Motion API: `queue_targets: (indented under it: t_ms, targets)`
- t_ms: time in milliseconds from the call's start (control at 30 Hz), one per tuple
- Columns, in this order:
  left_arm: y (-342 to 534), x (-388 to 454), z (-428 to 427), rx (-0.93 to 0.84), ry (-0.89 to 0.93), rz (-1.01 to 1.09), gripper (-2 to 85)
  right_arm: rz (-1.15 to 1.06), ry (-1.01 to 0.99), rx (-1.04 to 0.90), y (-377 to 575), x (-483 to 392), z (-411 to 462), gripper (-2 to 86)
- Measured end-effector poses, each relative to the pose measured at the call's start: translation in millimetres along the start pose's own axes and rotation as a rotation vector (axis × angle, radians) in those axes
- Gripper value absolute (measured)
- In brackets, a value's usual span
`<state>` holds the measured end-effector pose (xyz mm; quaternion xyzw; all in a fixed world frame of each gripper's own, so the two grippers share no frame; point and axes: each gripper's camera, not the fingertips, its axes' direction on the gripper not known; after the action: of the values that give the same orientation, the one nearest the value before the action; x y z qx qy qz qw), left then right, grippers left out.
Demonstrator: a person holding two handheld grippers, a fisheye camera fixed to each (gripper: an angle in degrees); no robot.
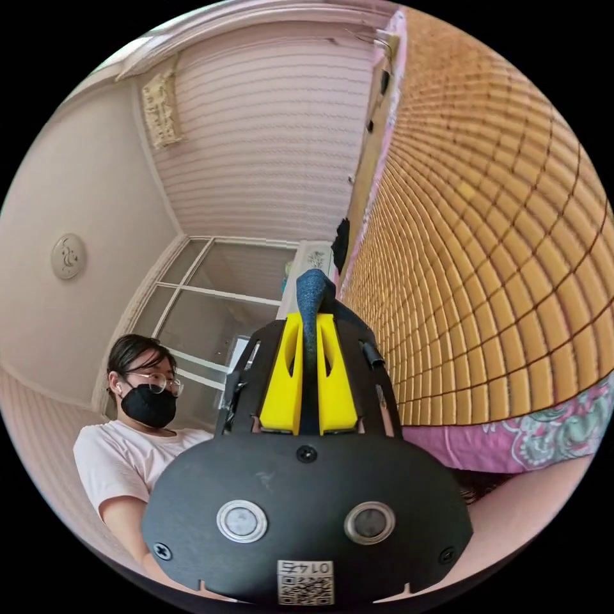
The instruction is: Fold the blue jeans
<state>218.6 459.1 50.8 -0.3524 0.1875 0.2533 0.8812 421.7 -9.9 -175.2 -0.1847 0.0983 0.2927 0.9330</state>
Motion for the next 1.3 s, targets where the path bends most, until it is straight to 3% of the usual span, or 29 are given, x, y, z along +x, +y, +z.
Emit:
queue_targets:
  t_ms: [133, 300, 433, 533, 633, 767, 900, 967, 1033, 1133, 1200, 1300]
  targets:
    - [-36.9, 15.0, 8.9, 0.133, 0.082, 0.057, 4.0, -0.107, 0.051, 0.073, -4.0, -59.7, -25.9, 3.0]
    - [-18.6, -29.9, -34.5, 0.202, 0.120, 0.002, 4.0, -0.088, -0.042, -0.064, 13.7, -63.1, 65.3, 3.9]
    - [60.5, -76.9, -104.2, 0.152, -0.102, -0.086, 5.0, -0.049, -0.036, -0.321, 47.1, -26.7, 205.7, 6.8]
    - [117.1, -111.5, -135.0, 0.022, -0.304, -0.230, 6.3, -0.023, -0.028, -0.382, 68.5, -3.0, 253.7, 5.5]
    - [166.8, -138.8, -161.5, -0.031, -0.423, -0.368, 6.1, -0.138, 0.111, -0.444, 91.7, -16.5, 260.5, 2.8]
    - [192.7, -156.3, -173.3, 0.022, -0.411, -0.455, 5.4, -0.346, 0.491, -0.656, 147.9, -40.8, 258.3, 0.4]
    - [185.2, -169.6, -166.6, 0.093, -0.402, -0.448, 3.7, -0.468, 0.731, -0.854, 211.2, -37.1, 272.5, -0.2]
    - [177.6, -187.1, -139.3, 0.023, -0.409, -0.458, 0.7, -0.588, 0.847, -0.920, 248.9, -25.7, 293.1, -0.3]
    - [181.0, -226.2, -83.5, -0.182, -0.484, -0.508, -0.1, -0.671, 0.899, -0.958, 265.6, -19.2, 310.4, -0.4]
    - [187.6, -248.9, -63.9, -0.239, -0.453, -0.553, -0.2, -0.644, 0.874, -1.018, 262.7, -25.0, 327.1, -0.4]
    - [194.9, -251.0, -64.7, -0.232, -0.464, -0.537, 0.7, -0.648, 0.777, -0.887, 250.4, -42.6, 315.7, 0.0]
    - [209.1, -259.9, -78.5, -0.189, -0.448, -0.564, 8.7, -0.579, 0.744, -0.616, 216.9, -48.3, 278.6, 3.7]
